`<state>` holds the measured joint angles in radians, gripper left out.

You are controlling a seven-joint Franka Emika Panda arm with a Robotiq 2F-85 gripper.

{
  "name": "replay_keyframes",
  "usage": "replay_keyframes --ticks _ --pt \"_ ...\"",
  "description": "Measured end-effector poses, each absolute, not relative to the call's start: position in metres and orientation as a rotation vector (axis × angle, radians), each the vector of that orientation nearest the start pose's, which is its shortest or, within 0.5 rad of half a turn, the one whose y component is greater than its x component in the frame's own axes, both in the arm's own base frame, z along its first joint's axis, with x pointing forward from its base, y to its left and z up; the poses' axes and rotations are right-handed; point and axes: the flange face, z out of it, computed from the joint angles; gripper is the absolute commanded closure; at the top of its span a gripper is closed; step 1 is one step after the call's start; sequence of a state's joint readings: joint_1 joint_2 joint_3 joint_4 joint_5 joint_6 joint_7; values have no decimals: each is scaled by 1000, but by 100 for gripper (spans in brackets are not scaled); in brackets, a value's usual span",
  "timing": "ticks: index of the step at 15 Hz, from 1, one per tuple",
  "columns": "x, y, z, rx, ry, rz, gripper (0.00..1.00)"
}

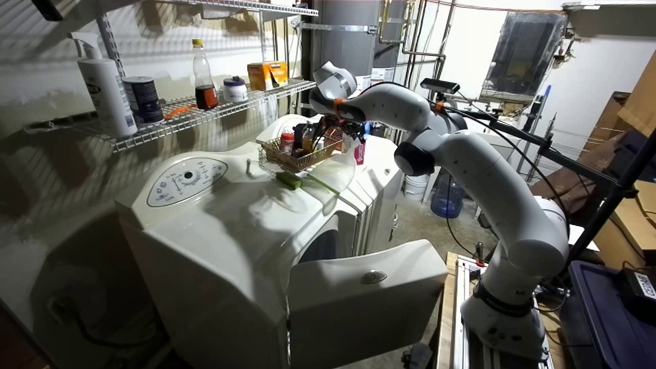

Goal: Shift the dust pan to the right

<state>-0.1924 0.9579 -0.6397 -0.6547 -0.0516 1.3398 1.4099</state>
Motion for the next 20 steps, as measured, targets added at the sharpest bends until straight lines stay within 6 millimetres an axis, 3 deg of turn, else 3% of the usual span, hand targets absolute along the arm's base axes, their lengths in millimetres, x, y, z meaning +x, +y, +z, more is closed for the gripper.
replay_keyframes --ticks 5,10,20 --pt "656 -368 462 1134 -2283 302 87" --pt "656 -383 465 1125 -2211 393 87" --pt "673 -387 428 1265 -2093 416 87"
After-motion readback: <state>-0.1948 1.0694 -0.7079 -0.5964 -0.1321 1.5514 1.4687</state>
